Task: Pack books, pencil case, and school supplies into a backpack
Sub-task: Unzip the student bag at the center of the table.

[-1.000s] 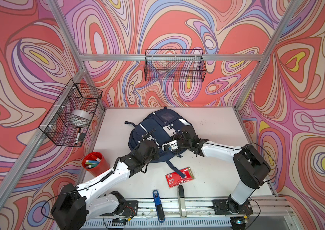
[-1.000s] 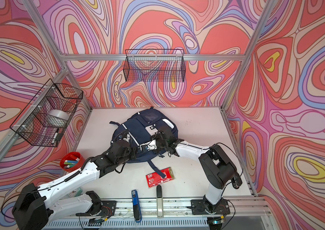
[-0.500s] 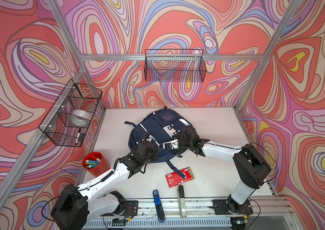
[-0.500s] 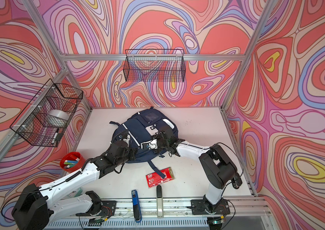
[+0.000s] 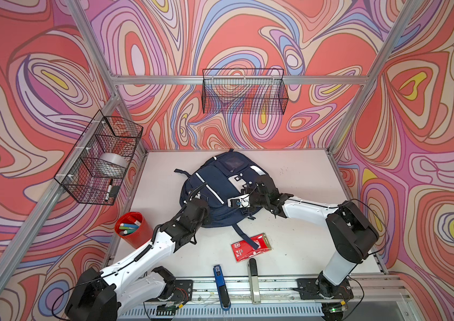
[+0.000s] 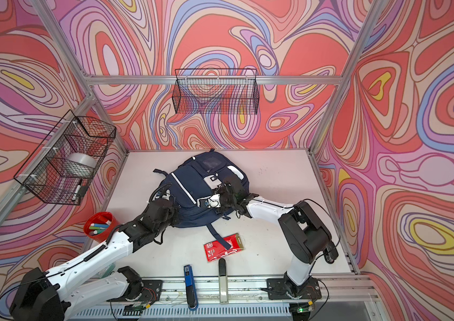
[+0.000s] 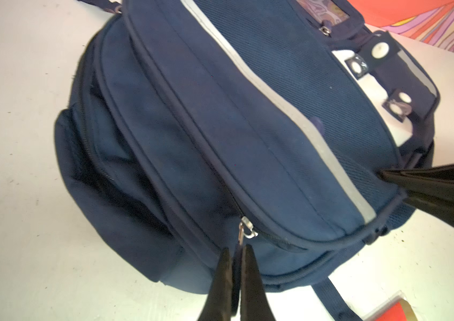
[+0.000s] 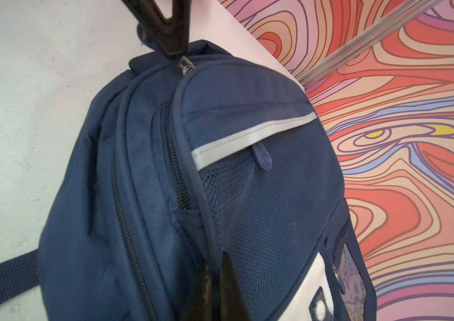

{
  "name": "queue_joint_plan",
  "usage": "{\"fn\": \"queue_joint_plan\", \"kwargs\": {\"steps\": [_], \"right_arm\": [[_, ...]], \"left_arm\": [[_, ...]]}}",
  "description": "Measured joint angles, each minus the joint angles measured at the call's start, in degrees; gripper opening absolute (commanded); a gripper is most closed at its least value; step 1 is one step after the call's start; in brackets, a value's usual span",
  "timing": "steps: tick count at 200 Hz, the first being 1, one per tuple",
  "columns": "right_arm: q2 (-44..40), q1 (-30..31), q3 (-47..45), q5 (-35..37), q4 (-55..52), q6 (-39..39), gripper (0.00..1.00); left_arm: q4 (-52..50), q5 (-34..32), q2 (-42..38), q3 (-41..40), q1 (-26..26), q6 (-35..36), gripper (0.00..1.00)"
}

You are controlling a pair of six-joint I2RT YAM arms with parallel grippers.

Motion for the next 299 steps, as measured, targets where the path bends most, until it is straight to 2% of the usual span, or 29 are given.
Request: {"fn": "queue_joint_plan", "kwargs": {"steps": [40,50,58,72,80,98,121,136,154,196,209,229,233,268,280,293,299], "right_arm": [[-0.4,-0.6,0.0,-1.0,-0.3,0.3,0.00],[-0.9,-0.4,0.0,-0.5,-0.5,1.7,0.21],[-1.6,0.0,-0.5,0.4,-0.2,3.5,0.33],[-4.7,1.4,-2.7,2.7,0.8,8.0,0.47],[-6.9,2.8,-4.1,4.2,1.8,10.4,0.51],[-10.2,8.6,-5.0,8.9,3.7,15.7,0.53],[-9.1,16.2,-4.3,13.3,6.9,19.0,0.54],[-6.1,18.7,-4.1,15.9,9.2,20.2,0.52],[-1.9,18.9,-4.0,17.6,11.4,20.2,0.51],[6.5,18.9,-0.2,20.8,13.3,18.8,0.40],[6.6,19.3,0.6,22.4,13.6,19.8,0.29],[6.6,19.5,1.5,24.9,13.8,20.6,0.03],[6.6,19.5,1.6,25.0,13.7,21.1,0.00],[5.6,19.7,0.6,26.6,12.9,20.6,0.00],[4.5,19.2,0.0,25.7,12.0,20.8,0.00],[3.1,18.2,-0.3,24.0,10.7,21.0,0.00],[2.5,17.7,-0.3,23.0,10.3,21.2,0.00]], "left_arm": [[1.7,3.8,-1.0,0.0,3.1,1.8,0.00],[2.1,4.9,-0.9,0.0,3.3,2.0,0.00],[2.4,5.6,-0.9,0.0,3.4,2.0,0.00],[2.6,6.2,-0.9,0.0,3.8,1.9,0.00],[2.6,6.5,-0.9,0.0,4.0,1.9,0.00],[2.6,7.2,-0.9,0.0,4.1,1.9,0.00],[2.8,7.8,-0.5,0.0,4.1,1.9,0.00],[3.0,8.0,-0.4,0.0,4.1,1.8,0.00],[4.7,8.3,-0.7,-0.8,4.6,1.2,0.00],[4.9,7.5,-1.0,-3.4,6.7,0.4,0.00],[4.7,7.1,-1.2,-3.5,6.6,0.4,0.00],[4.8,6.3,-1.7,-3.6,6.6,0.4,0.00],[4.7,6.2,-1.7,-3.6,6.6,0.4,0.00],[5.5,6.8,-1.0,-3.6,6.5,0.8,0.00],[6.3,8.0,-1.6,-3.6,6.5,1.6,0.15],[8.0,9.7,-3.0,-3.9,6.5,2.7,0.17],[9.2,10.6,-3.9,-4.4,6.5,3.3,0.22]]}}
